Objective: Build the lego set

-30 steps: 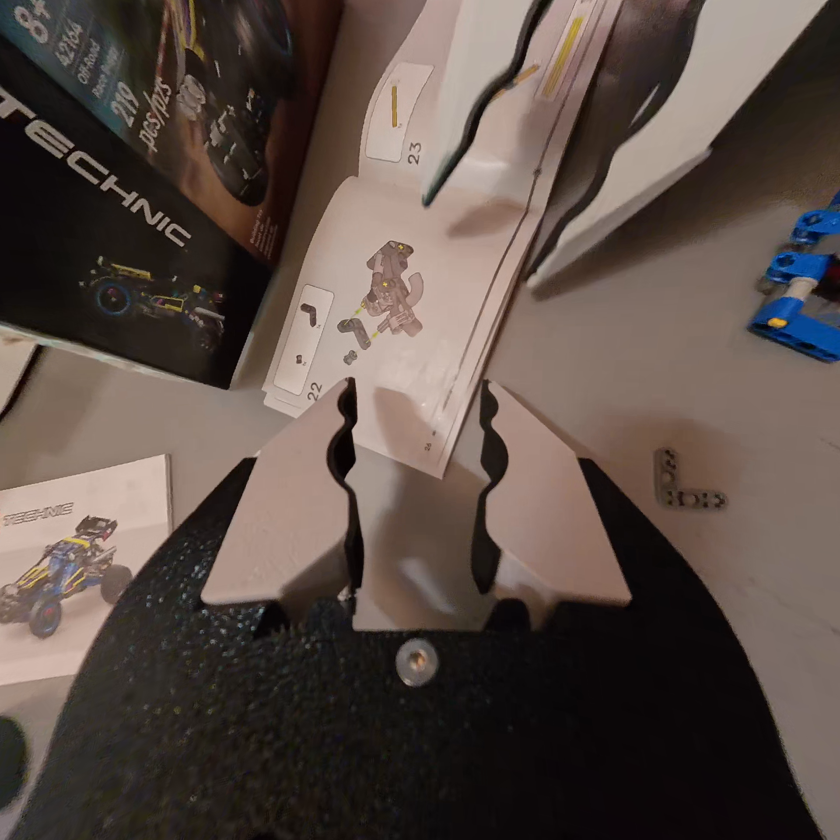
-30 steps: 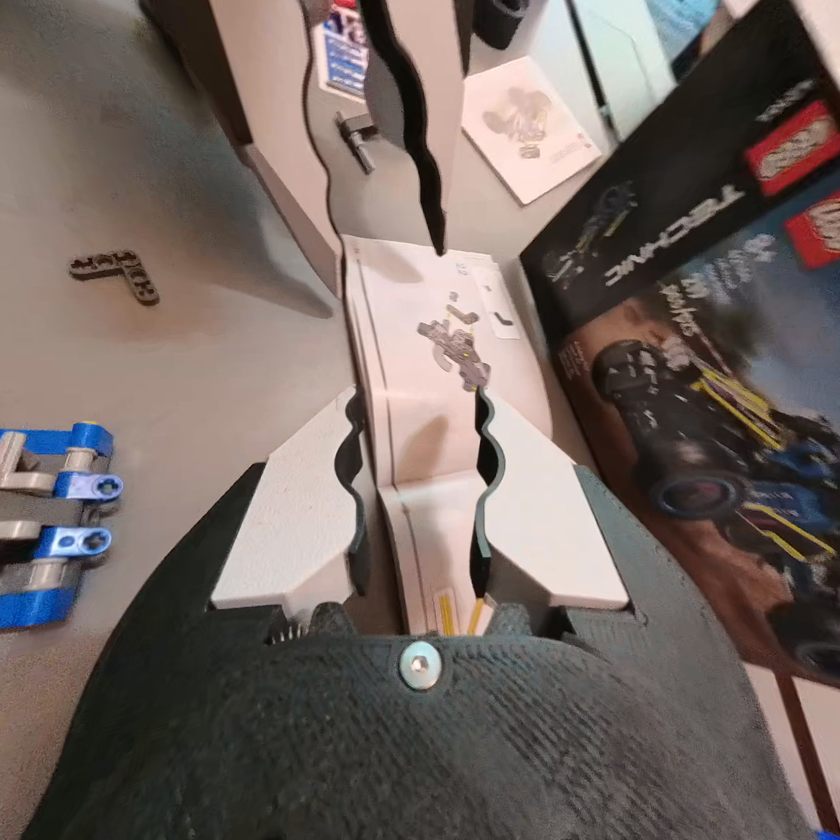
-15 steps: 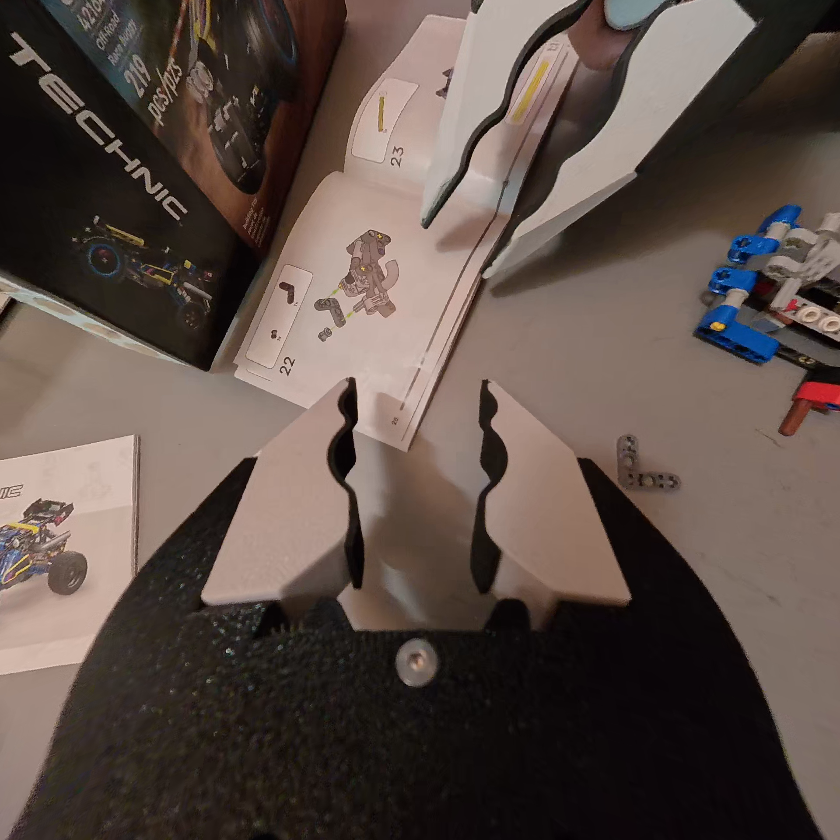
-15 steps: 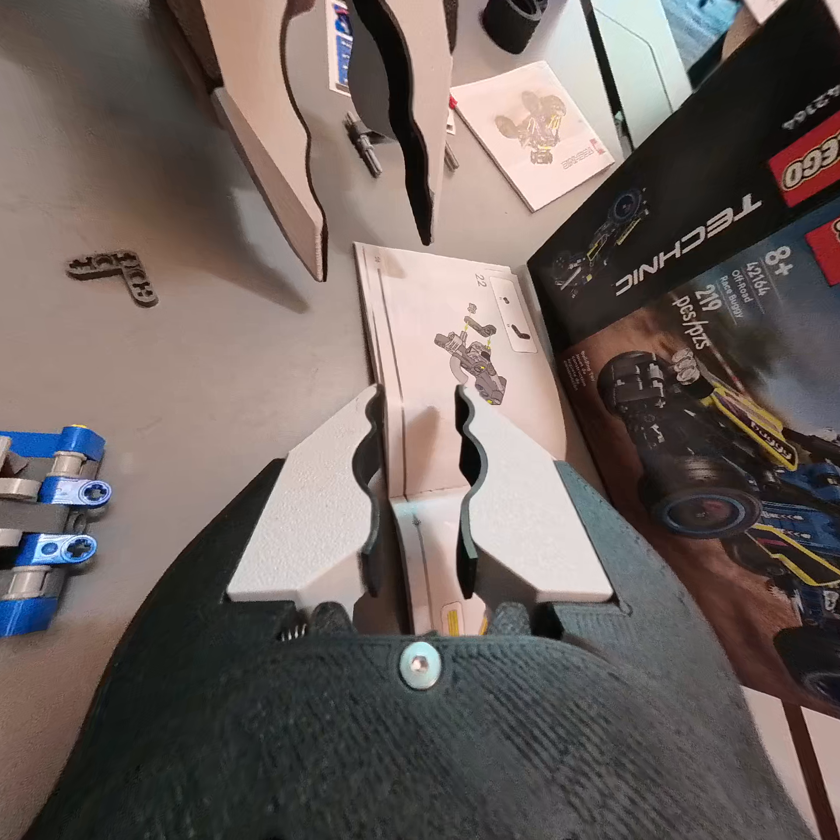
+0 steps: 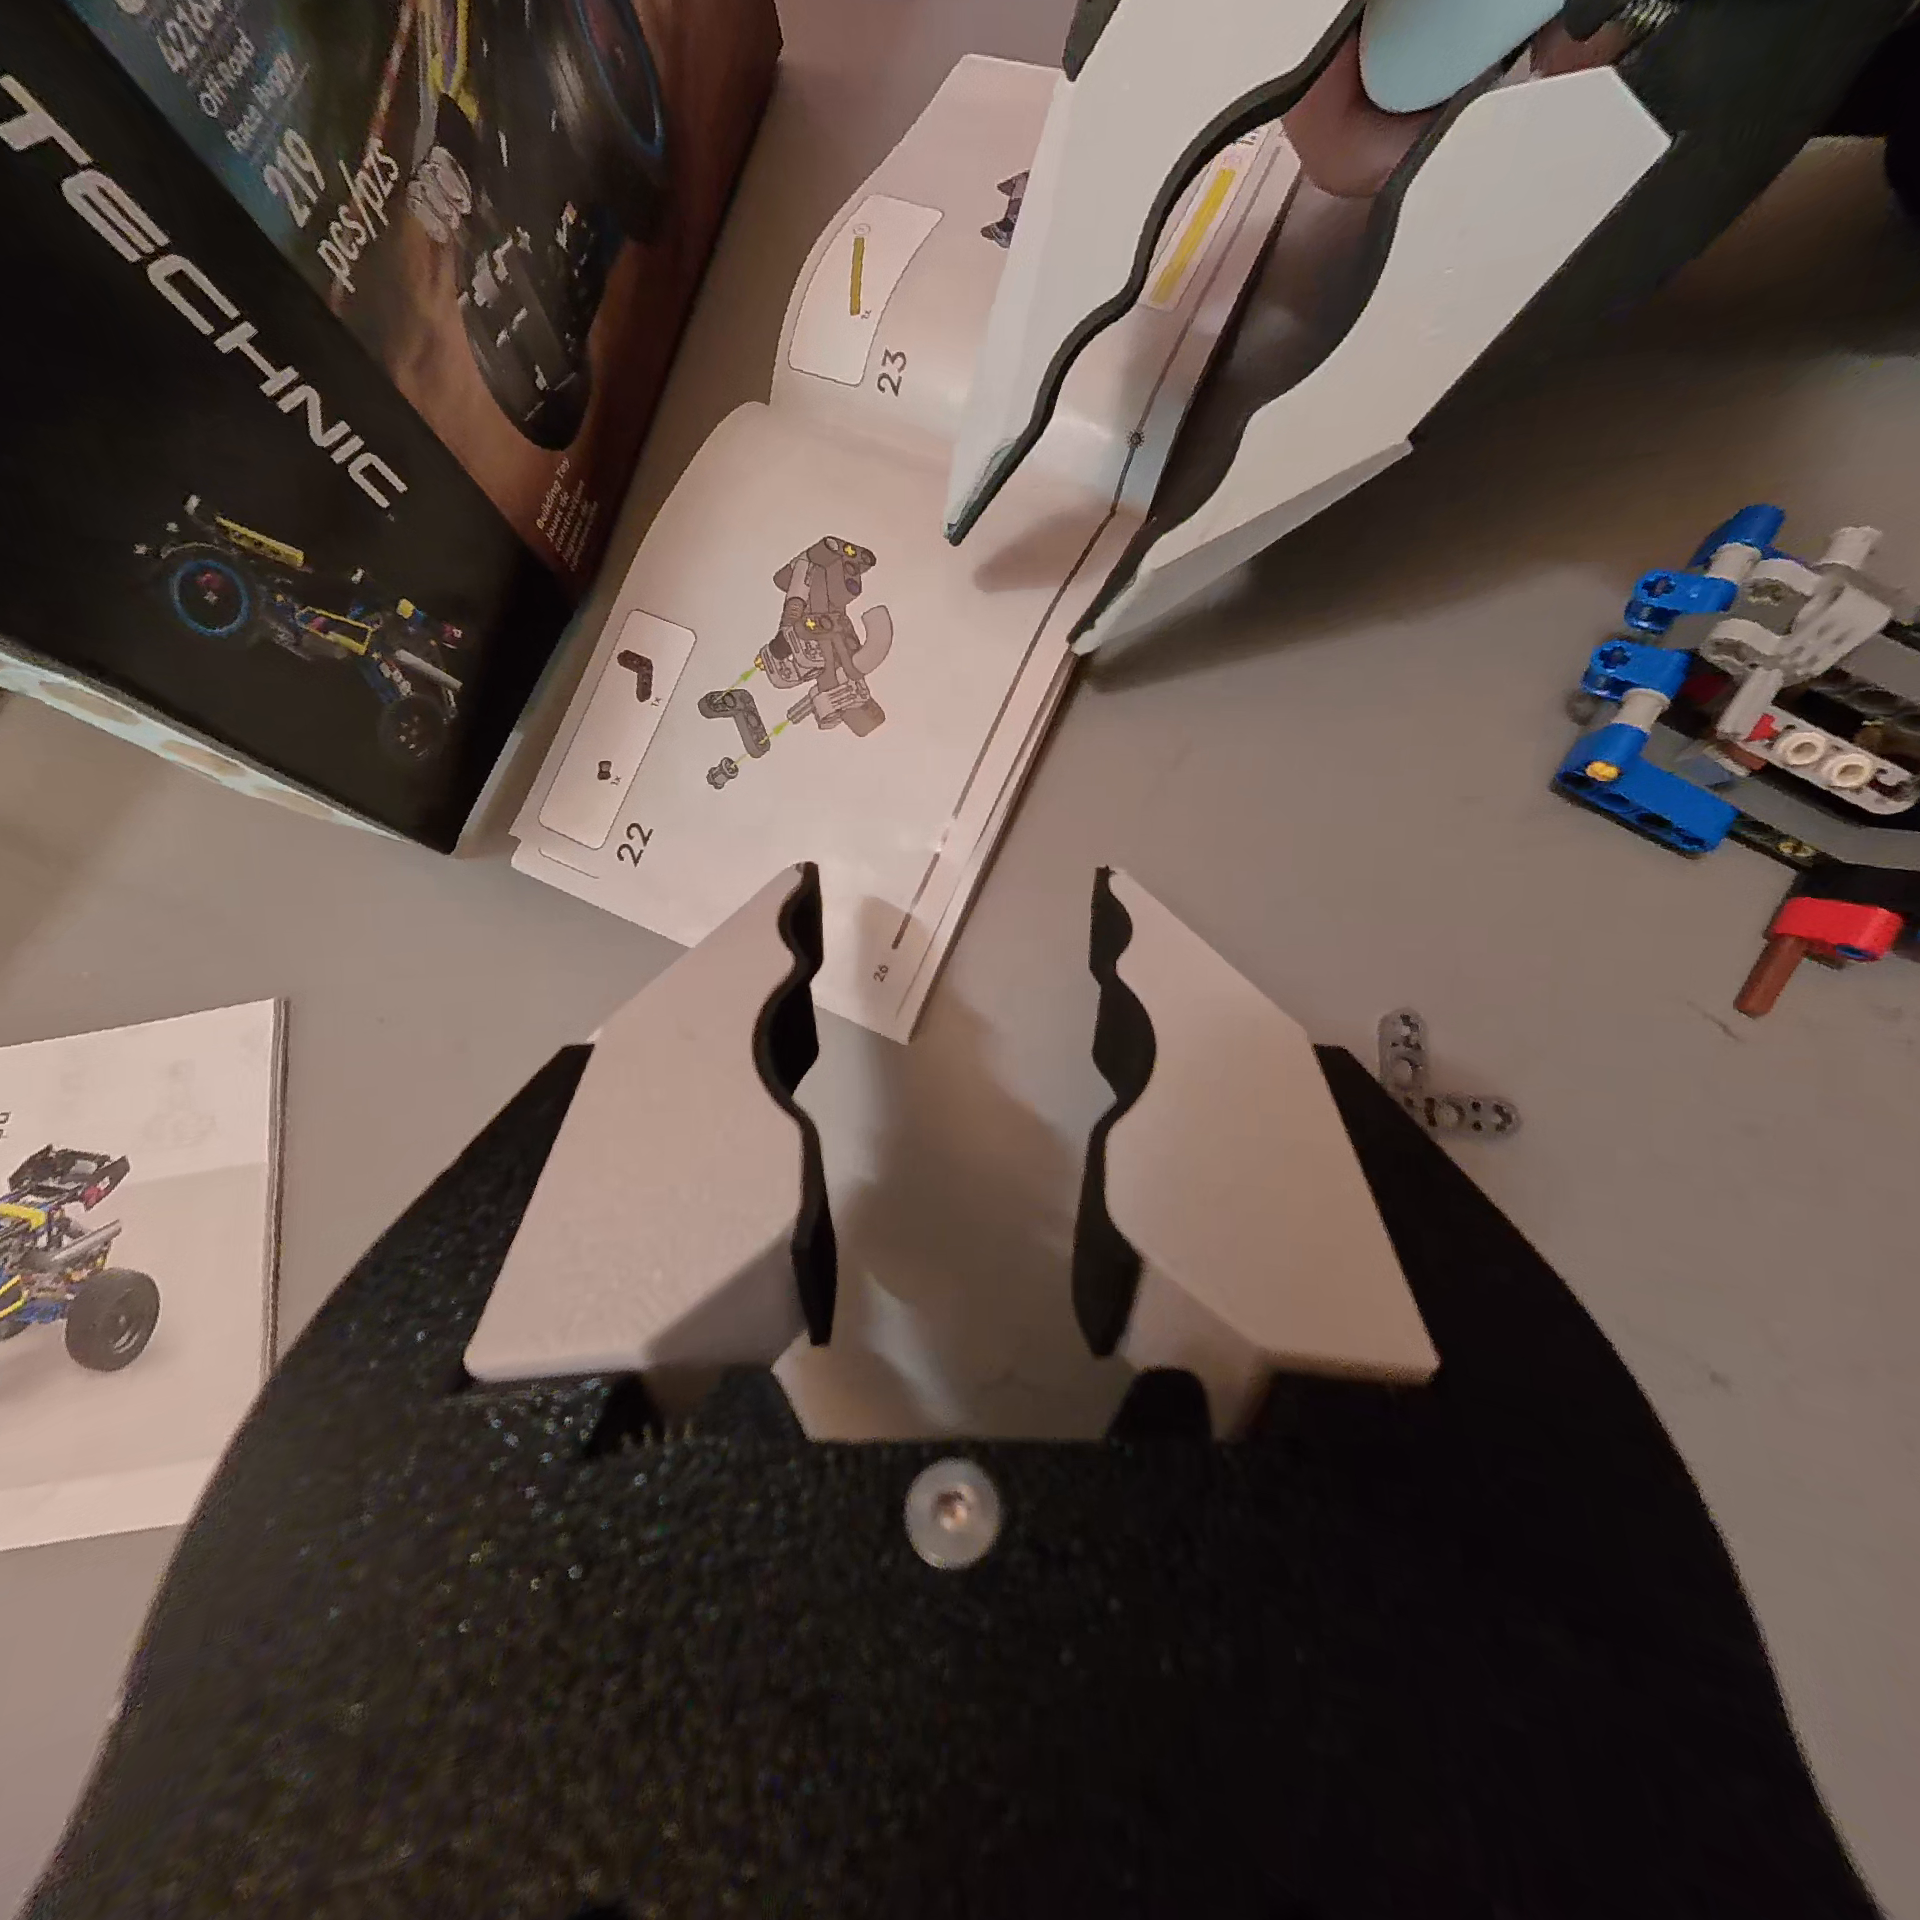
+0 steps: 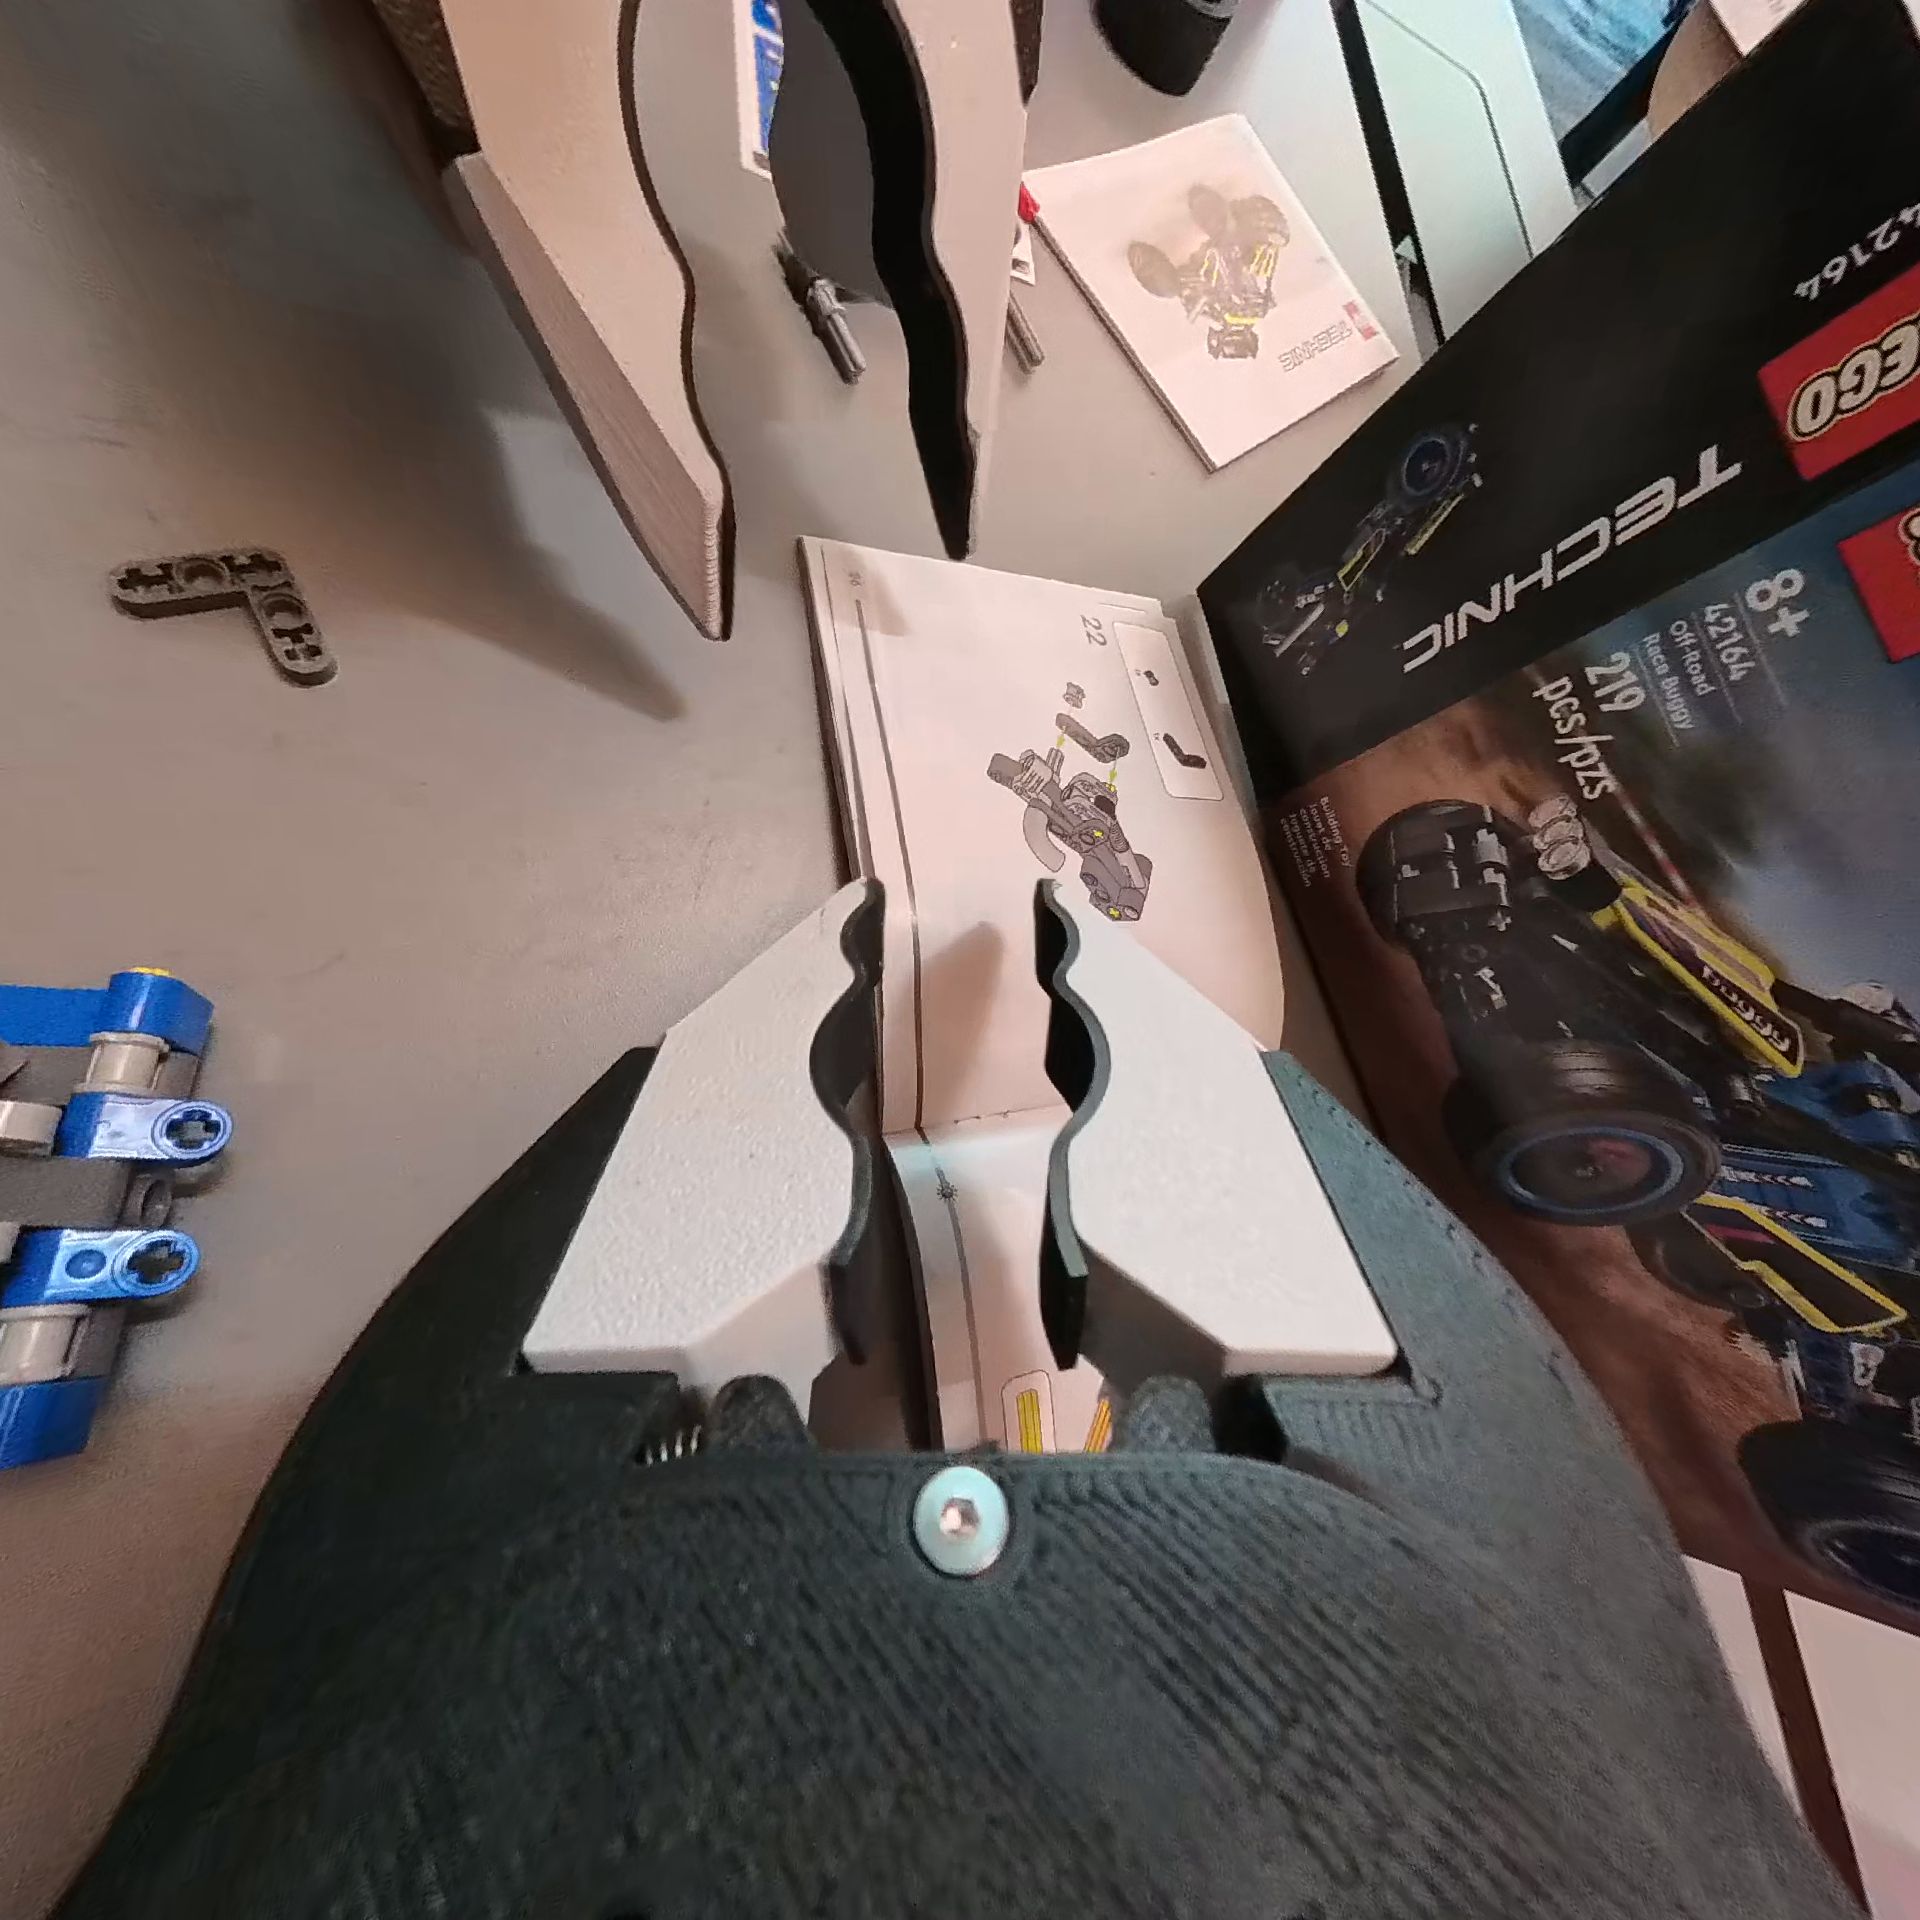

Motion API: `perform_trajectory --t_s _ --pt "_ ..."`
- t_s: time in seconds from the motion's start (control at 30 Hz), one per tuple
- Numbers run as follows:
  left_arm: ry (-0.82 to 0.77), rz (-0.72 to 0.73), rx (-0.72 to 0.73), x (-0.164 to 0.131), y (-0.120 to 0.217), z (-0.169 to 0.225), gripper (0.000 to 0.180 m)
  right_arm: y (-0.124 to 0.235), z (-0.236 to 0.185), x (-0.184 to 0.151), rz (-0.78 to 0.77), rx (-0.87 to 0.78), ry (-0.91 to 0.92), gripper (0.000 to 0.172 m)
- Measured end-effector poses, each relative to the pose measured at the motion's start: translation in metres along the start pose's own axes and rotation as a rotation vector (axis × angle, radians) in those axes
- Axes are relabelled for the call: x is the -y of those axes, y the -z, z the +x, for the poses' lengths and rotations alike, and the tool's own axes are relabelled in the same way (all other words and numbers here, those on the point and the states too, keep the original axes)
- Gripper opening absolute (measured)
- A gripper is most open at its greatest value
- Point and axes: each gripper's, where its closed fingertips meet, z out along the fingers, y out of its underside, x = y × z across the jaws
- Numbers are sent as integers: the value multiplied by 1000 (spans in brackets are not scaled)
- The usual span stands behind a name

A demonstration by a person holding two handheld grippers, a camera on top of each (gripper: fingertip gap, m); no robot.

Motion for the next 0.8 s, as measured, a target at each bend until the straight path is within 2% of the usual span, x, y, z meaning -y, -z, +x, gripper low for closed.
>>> perform_trajectory --t_s 0.3,0.63,0.8 --pt "2 9 7 2 2 -1 47 -1 -3 0 -16 13 23 29" --pt "3 11 14 2 4 -3 47 4 4 4 -8 -34 18 15" --pt "1 27 31 5 6 -5 47 6 4 -8 -56 -73 -10 8"
